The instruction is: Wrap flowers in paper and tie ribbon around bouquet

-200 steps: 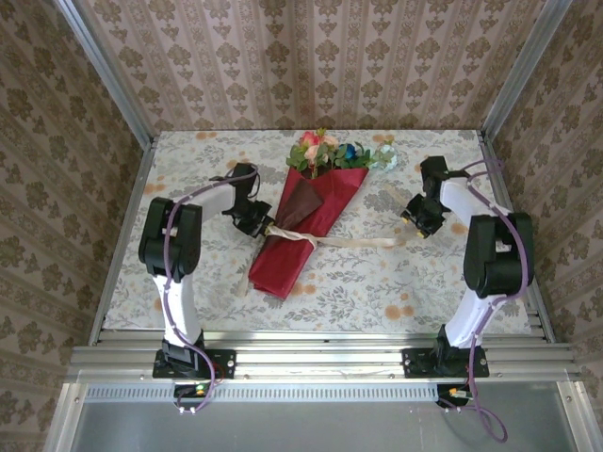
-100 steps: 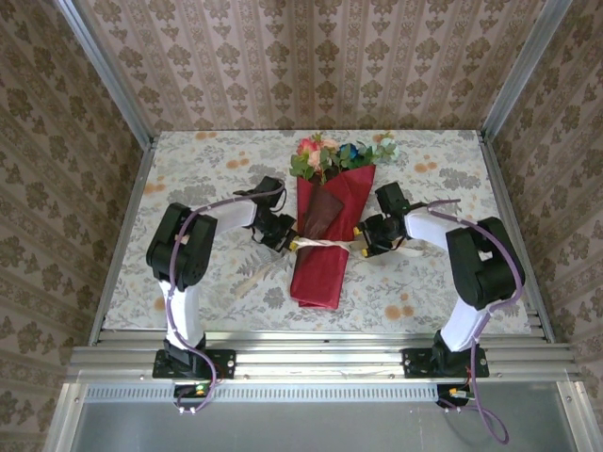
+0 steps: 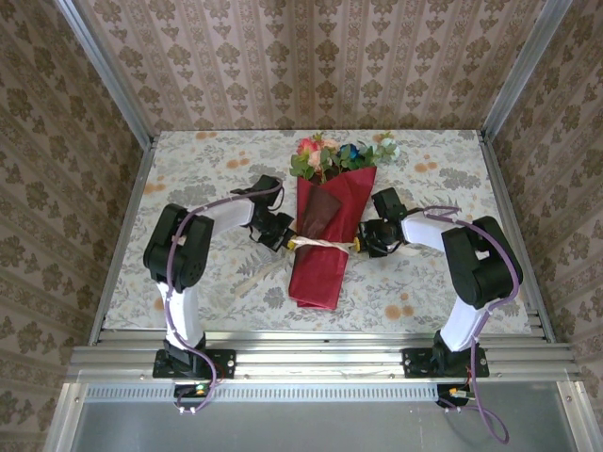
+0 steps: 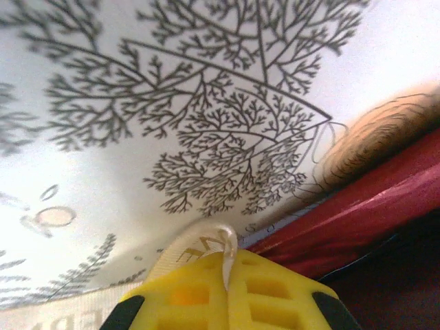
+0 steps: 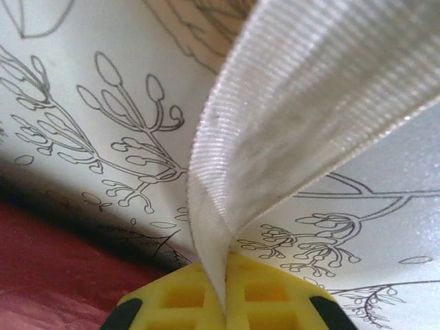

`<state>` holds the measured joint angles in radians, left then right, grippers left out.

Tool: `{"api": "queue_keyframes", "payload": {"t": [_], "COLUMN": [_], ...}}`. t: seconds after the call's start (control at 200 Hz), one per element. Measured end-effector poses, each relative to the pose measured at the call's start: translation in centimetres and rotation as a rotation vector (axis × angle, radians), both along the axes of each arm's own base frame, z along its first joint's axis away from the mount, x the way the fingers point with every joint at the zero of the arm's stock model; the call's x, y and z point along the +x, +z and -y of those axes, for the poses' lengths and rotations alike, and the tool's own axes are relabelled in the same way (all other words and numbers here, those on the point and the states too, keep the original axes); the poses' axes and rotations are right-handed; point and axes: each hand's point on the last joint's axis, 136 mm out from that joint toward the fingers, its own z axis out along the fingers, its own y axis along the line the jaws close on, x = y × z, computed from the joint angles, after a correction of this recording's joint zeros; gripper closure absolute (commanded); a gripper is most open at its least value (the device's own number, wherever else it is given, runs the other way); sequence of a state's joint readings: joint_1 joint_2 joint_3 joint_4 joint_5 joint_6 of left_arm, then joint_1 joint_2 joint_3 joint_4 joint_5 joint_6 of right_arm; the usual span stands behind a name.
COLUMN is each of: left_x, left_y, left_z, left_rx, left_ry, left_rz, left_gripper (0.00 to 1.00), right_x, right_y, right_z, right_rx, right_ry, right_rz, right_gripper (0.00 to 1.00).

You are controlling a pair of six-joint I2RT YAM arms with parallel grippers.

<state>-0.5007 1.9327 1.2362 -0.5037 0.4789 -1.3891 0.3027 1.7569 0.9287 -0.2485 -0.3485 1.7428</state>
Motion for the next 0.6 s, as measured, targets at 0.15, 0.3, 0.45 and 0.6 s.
{"api": "queue_keyframes", "payload": {"t": [0.15, 0.3, 0.45, 0.6], "left_x": [0.7, 1.5, 2.3, 3.4], "left_y": [1.5, 1.6, 1.5, 1.4], "left_z": [-1.3, -2.9, -4.2, -6.2], "left_rx": [0.008, 0.023, 0.033, 0.040], "left_ry": [0.018, 0.046, 0.068, 0.099], "left_rz": [0.037, 0.042, 0.049, 0.063], "left_gripper": [1.00, 1.00, 1.00, 1.00], "right_x": [0.1, 0.7, 1.7, 2.1], "right_y": [0.4, 1.7, 3.7, 4.2], "right_z": [1.0, 1.6, 2.3, 3.7], "right_rx": [-0.070, -0.144, -0.256, -0.397], "right_ry": [0.056, 0.163, 0.338, 0.546], "right_rz": [0.005, 0.046, 0.116, 0.172], "right_gripper": [1.00, 1.00, 1.00, 1.00]}}
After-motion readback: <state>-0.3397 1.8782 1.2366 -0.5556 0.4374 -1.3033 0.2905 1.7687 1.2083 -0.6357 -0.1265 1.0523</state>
